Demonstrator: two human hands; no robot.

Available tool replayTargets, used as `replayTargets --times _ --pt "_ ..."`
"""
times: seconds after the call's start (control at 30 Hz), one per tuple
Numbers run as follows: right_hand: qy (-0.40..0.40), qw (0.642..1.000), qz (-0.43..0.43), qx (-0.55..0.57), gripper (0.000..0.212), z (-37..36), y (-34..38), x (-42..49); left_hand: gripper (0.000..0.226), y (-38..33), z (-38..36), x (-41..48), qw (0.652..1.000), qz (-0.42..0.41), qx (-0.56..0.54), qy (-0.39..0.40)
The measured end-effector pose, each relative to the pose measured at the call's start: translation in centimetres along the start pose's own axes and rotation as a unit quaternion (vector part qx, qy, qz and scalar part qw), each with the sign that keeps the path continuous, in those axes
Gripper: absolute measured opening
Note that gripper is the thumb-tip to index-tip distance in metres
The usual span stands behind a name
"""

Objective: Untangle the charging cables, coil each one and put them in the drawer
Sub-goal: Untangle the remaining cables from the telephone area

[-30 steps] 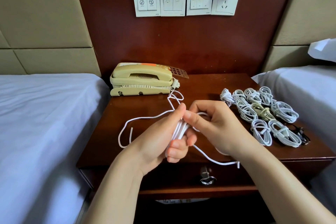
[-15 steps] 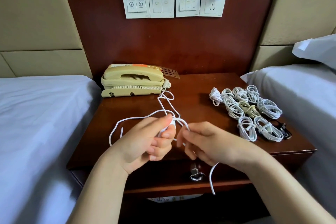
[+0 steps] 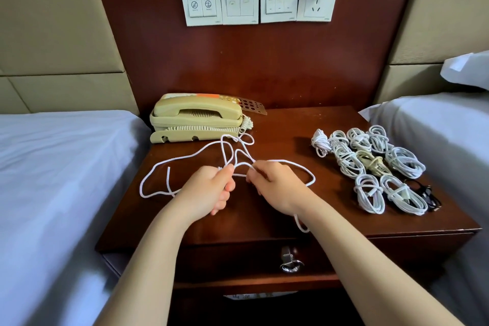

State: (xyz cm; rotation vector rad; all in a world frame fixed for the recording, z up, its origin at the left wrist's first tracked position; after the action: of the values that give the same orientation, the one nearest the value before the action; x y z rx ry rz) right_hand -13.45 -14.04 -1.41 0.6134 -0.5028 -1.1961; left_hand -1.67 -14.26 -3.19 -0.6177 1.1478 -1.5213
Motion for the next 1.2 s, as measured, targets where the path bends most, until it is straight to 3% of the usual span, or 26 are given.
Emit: replayTargets --times 0.17,0.37,0.47,0.6,0.67,0.83,1.0,1.2 --pt "-0.012 0.998 0.05 0.026 0.02 0.6 0.8 -0.5 0.044 -1.8 -1.2 -0.9 0.992 -0.04 -0.097 0.068" --pt "-0.004 0.98 0.093 0.175 0.021 1.9 2.8 -4.6 0.048 -3.5 -3.8 -3.7 0.963 -0.07 -0.204 0.162" --pt "0.028 0.974 0.125 0.189 0.018 1.8 4.2 -5.8 0.047 -3.7 -6.0 -4.8 0.936 -0.05 -0.265 0.228" --pt "0.069 0.955 0.145 0.251 0.018 2.2 4.7 -6.2 0.051 -4.5 -7.4 -5.9 0.875 -0.034 -0.363 0.319" --pt "0.067 0.956 0.164 0.234 0.022 2.3 4.7 -6.3 0.049 -4.7 -7.6 -6.2 0.873 -0.035 -0.356 0.332" --pt "-0.029 0.973 0.173 0.149 0.031 3.1 3.3 -6.0 0.046 -4.8 -7.0 -5.7 0.901 -0.031 -0.352 0.253" --pt "-0.084 0.982 0.152 0.081 0.045 3.2 2.9 -5.8 0.044 -3.4 -4.7 -4.1 0.954 -0.015 -0.297 0.037" --pt "-0.021 0.986 0.146 0.078 0.037 1.4 3.4 -5.3 0.041 -1.8 -3.4 -4.0 0.974 0.025 -0.216 -0.056"
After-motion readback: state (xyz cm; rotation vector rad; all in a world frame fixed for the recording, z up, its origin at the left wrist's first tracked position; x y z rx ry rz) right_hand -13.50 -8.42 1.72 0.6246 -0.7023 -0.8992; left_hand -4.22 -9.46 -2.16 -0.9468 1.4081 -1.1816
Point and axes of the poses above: each hand's wrist, its own x-axis towards the middle knuckle, its own z-axis out of the back of the hand, y = z × x, the point moved 9 cm from there along x, towards the middle knuckle, and after that the axes turned 5 degrees about y, right-handed, at the moved point
